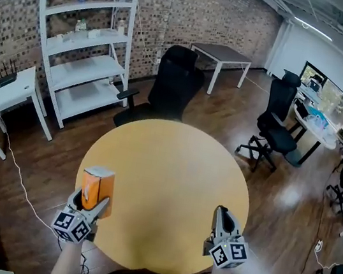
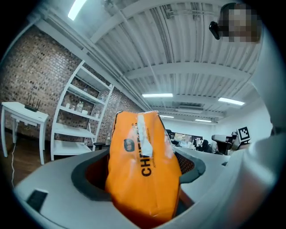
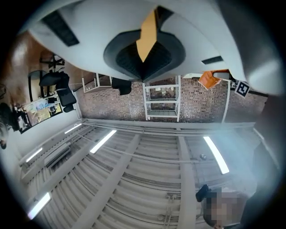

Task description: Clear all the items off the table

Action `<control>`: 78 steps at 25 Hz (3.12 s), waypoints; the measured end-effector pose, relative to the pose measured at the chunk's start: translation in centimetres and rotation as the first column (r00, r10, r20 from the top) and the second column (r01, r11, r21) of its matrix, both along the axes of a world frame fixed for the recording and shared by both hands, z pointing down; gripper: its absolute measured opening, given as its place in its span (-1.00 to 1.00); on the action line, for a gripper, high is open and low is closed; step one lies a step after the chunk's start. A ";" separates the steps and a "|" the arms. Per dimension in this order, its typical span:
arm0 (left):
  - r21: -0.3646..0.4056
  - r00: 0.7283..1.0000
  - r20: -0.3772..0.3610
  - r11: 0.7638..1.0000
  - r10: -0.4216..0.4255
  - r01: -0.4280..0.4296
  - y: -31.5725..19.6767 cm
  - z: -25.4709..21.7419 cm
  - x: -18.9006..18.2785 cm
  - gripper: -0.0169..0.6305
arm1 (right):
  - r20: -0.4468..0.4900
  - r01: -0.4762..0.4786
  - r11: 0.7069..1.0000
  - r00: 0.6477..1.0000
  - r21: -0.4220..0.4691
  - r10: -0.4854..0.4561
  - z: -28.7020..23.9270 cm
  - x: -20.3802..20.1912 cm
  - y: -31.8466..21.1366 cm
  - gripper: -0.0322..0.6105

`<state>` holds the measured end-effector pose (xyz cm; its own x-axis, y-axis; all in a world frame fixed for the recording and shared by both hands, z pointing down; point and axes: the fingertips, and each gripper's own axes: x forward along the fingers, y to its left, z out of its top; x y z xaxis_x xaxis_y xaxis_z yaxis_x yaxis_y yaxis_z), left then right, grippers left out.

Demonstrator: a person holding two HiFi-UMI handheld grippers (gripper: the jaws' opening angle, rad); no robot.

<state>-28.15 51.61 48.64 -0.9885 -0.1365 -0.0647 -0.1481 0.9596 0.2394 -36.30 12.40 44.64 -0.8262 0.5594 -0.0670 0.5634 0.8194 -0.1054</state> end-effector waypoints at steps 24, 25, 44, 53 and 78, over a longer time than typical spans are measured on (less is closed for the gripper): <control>-0.257 0.727 -0.662 0.966 -0.182 0.007 -2.4 22.0 -7.0 0.31 | -0.382 0.133 0.988 0.919 0.078 -0.094 14.3 -5.4 2.0 -0.89; -0.252 0.713 -0.679 0.968 -0.176 -0.001 -2.5 22.5 -7.2 0.31 | -0.387 0.135 0.988 0.917 0.078 -0.095 14.5 -5.7 2.0 -0.89; -0.220 0.830 -0.528 0.973 -0.182 0.073 -1.9 17.7 -7.1 0.61 | -0.325 0.006 0.998 0.946 0.057 0.013 12.8 -6.2 0.4 -0.89; -0.133 0.958 -0.035 0.951 -0.286 0.279 1.8 2.8 -3.5 -0.73 | -0.139 0.029 0.999 0.990 0.019 -0.026 5.0 -4.8 1.5 -0.89; -0.058 0.984 0.148 0.993 -0.096 0.106 -2.0 -3.2 -3.8 -0.95 | 0.044 -0.068 0.997 0.997 -0.031 0.070 -1.6 -2.8 -1.4 -0.89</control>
